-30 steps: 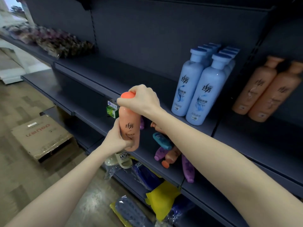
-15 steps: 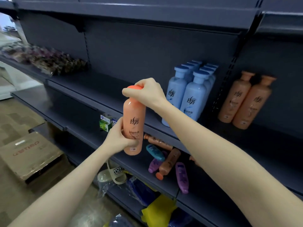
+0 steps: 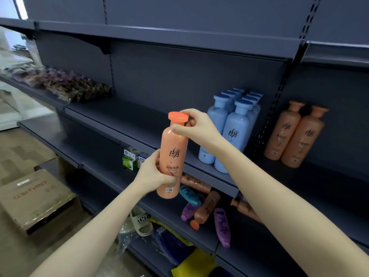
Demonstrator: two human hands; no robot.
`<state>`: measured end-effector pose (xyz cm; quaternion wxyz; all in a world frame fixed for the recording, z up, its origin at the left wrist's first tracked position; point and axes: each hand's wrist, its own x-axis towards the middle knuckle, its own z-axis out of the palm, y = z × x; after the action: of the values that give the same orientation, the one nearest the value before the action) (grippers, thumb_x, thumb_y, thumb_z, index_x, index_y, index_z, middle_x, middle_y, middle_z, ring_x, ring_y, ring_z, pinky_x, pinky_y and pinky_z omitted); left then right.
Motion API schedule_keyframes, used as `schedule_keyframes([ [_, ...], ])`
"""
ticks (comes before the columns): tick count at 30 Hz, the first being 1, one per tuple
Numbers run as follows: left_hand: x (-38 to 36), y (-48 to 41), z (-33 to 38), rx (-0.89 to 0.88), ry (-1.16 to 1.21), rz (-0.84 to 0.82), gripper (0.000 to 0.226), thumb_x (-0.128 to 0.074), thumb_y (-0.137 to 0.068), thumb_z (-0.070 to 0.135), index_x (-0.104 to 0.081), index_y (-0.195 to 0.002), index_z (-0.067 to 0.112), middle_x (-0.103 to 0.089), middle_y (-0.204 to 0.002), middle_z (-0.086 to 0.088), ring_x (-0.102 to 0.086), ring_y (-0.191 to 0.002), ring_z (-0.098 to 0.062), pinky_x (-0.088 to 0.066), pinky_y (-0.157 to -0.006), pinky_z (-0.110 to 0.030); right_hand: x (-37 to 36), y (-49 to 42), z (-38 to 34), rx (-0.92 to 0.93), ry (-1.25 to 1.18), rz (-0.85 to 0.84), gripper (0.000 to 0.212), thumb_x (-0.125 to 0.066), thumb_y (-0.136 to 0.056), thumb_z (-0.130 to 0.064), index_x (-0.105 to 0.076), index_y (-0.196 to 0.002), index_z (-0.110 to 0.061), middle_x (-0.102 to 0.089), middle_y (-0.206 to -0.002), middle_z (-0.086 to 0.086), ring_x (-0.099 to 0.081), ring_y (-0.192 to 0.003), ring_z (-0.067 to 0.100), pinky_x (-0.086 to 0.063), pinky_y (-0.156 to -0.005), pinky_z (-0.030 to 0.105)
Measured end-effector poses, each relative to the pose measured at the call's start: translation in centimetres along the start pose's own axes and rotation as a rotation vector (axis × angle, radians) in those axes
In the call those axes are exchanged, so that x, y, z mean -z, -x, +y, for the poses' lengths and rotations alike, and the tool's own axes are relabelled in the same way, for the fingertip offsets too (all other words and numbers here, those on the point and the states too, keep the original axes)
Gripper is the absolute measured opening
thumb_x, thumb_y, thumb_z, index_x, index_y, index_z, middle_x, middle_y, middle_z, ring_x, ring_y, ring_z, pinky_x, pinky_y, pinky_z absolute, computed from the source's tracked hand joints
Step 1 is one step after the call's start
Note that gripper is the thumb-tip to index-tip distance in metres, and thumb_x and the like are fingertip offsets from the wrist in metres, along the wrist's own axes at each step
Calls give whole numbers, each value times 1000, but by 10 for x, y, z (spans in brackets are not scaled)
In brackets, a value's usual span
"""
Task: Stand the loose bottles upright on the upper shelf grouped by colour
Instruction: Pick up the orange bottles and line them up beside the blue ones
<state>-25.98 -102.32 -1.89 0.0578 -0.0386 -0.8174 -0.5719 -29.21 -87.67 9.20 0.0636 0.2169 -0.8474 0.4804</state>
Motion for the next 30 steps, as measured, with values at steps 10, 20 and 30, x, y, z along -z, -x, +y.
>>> schedule_keyframes([
  [10, -16, 3, 3, -7, 29, -25, 65, -83, -57, 2, -51, -108, 27, -66, -100, 8, -62, -94, -8, -50, -74, -27, 10, 47, 42, -132, -48, -64, 48, -59, -86, -10, -44, -131, -20, -56, -76, 0, -50, -66, 8, -42, -66, 24],
  [20, -36, 10, 26, -53, 30, -36, 66, -82, -60, 2, -49, -107, 33, -65, -100, 11, -61, -93, -3, -50, -74, -25, 11, 81, 72, -222, 155, -235, 57, -61, -81, -7, -39, -131, -22, -47, -92, -6, -52, -86, 13, -45, -72, 24],
  [30, -75, 39, 53, -51, 36, -42, 67, -78, -45, 18, -51, -103, 37, -66, -99, 13, -63, -90, 0, -50, -70, -19, 28, 131, 74, -223, 48, -233, 65, -68, -78, -4, -36, -134, -15, -47, -112, -11, -49, -93, 0, -41, -66, 2],
])
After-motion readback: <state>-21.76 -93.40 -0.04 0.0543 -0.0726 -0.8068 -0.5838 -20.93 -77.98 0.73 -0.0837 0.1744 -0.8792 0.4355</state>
